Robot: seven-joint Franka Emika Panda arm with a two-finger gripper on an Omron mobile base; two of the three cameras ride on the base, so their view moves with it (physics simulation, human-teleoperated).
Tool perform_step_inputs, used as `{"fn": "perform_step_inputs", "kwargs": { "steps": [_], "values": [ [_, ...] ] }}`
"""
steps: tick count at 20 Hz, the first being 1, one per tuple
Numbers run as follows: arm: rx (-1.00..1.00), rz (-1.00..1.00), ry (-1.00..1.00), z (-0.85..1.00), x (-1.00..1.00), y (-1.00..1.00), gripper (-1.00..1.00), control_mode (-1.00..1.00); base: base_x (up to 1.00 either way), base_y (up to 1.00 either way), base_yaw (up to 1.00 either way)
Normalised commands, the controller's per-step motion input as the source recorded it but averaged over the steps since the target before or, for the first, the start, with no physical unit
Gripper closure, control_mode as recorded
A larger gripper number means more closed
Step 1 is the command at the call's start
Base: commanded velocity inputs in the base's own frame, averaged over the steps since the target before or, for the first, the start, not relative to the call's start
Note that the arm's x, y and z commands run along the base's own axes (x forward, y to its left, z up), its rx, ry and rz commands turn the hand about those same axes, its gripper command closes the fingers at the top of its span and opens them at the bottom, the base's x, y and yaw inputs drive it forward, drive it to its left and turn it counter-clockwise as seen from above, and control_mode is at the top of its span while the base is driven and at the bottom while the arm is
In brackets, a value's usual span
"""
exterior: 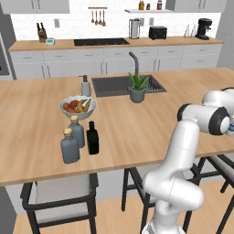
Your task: Move the plastic bottles in the middle to the plastics group, and the glass bottles in the middle to the glass group.
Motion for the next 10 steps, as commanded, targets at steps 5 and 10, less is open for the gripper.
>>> {"fn": "perform_step_inputs", "kwargs": {
  "steps": [5, 10],
  "values": [
    [0.0, 0.0, 0.0, 0.0, 0.0, 0.0, -1.0, -1.0, 0.0, 0.0, 0.0],
    [0.0, 0.0, 0.0, 0.0, 0.0, 0.0, -1.0, -1.0, 0.0, 0.0, 0.0]
  ]
}}
